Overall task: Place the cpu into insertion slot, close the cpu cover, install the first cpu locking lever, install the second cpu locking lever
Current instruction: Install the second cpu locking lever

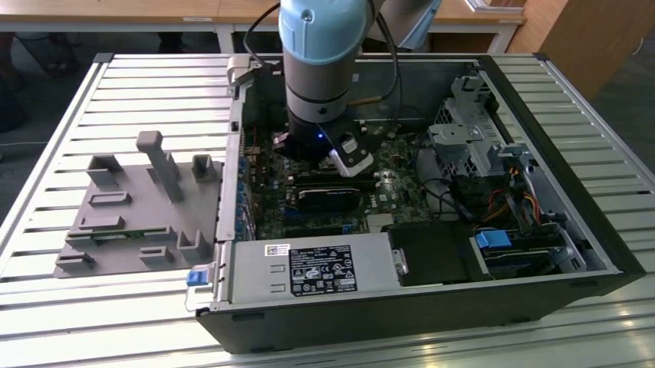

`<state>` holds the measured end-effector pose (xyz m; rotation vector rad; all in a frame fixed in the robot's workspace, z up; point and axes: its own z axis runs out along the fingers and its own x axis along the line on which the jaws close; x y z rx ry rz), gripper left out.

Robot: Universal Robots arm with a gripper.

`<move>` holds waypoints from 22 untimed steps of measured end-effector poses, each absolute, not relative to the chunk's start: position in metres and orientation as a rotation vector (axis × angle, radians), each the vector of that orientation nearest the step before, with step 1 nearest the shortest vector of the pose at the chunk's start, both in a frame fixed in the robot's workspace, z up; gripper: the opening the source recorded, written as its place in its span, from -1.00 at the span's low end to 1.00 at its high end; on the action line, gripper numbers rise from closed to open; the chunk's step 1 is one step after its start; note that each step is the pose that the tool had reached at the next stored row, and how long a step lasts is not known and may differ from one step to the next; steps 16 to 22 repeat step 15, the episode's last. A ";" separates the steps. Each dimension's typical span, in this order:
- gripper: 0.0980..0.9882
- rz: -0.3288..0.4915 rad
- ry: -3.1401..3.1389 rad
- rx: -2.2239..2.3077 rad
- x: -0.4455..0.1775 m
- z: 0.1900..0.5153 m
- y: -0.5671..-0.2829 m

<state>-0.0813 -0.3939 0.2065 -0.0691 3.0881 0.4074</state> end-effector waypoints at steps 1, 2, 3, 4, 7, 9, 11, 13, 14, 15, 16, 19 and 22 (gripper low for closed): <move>-0.98 0.407 3.088 -0.069 -0.081 0.208 -0.394; -0.98 0.407 3.088 -0.069 -0.081 0.209 -0.394; -0.98 0.407 3.088 -0.069 -0.081 0.209 -0.394; -0.98 0.407 3.088 -0.069 -0.081 0.210 -0.394; -0.98 0.407 3.088 -0.069 -0.081 0.213 -0.394; -0.98 0.408 3.088 -0.069 -0.081 0.214 -0.394; -0.98 0.407 3.088 -0.069 -0.081 0.216 -0.394; -0.98 0.407 3.088 -0.069 -0.081 0.217 -0.394; -0.98 0.407 3.088 -0.069 -0.081 0.218 -0.394; -0.98 0.408 3.088 -0.069 -0.081 0.218 -0.394; -0.98 0.408 3.088 -0.069 -0.081 0.218 -0.394; -0.98 0.408 3.088 -0.069 -0.081 0.218 -0.394; -0.98 0.408 3.088 -0.069 -0.081 0.218 -0.394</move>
